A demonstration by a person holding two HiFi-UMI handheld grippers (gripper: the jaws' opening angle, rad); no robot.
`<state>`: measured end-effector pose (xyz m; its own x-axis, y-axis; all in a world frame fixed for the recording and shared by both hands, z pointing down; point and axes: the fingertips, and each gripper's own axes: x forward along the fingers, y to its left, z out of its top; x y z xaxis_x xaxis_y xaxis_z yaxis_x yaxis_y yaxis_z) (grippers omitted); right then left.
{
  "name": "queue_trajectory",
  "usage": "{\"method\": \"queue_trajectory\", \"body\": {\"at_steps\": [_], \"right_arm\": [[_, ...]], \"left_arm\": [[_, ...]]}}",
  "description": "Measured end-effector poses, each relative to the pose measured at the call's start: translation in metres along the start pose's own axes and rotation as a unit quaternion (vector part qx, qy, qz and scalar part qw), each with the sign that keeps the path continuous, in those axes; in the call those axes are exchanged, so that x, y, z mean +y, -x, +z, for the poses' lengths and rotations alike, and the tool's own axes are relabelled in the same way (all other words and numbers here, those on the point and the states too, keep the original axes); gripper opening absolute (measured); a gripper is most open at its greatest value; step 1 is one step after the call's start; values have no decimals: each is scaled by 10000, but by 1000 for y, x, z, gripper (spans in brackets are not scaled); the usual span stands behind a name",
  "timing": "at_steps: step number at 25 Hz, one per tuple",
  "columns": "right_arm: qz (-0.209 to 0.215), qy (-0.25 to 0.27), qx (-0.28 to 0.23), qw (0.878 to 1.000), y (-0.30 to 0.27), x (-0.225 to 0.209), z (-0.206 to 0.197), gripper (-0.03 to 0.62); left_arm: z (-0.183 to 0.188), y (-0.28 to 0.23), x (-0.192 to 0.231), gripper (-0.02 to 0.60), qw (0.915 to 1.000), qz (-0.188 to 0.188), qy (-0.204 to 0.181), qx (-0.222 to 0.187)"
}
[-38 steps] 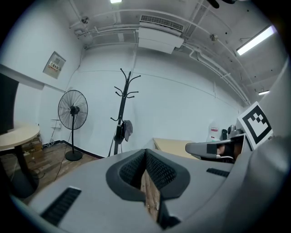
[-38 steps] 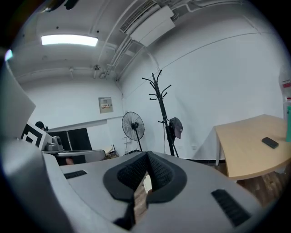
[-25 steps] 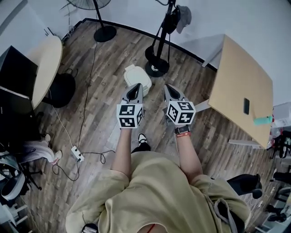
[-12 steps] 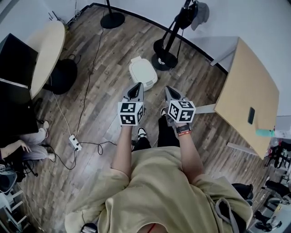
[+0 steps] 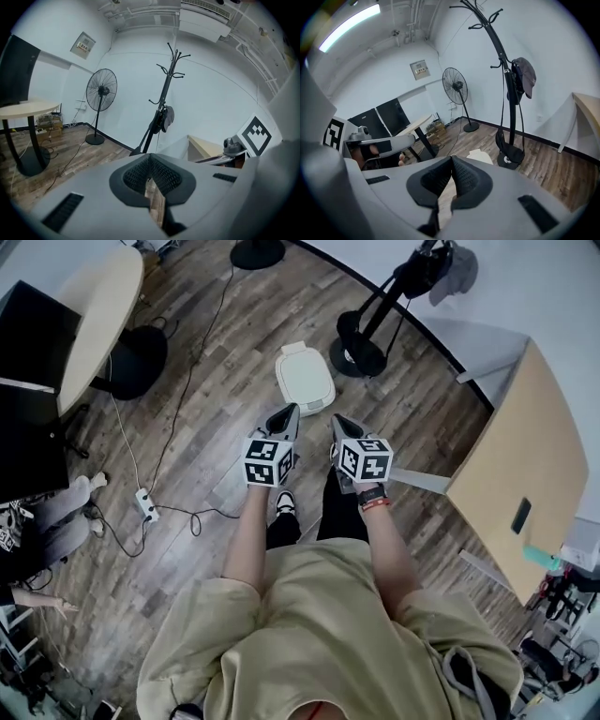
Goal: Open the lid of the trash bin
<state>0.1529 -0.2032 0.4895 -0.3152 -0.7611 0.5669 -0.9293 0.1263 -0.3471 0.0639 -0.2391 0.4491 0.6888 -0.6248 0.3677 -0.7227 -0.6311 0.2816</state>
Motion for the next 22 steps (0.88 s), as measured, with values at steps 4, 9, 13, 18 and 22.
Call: {"method": "queue_trajectory", "body": {"at_steps": [4, 9, 13, 18, 22], "right_arm": [[110, -127, 229, 9996, -34, -17, -11, 15], [171, -233, 528, 9982, -76, -46, -32, 15], [187, -405, 769, 9960, -104, -65, -57, 15], [300, -486, 1082, 9925, -142, -87, -87, 15], [356, -615, 1300, 9890, -176, -100, -110, 15]], "left_arm": [[-19, -26, 18, 23, 9999, 35, 74, 134], [-49, -61, 30, 23, 9994, -126, 20, 326], [-79, -82, 35, 23, 9983, -254, 59, 523], [-111, -106, 49, 23, 9974, -167, 138, 680], [-129, -128, 64, 23, 9965, -219, 258, 759]]}}
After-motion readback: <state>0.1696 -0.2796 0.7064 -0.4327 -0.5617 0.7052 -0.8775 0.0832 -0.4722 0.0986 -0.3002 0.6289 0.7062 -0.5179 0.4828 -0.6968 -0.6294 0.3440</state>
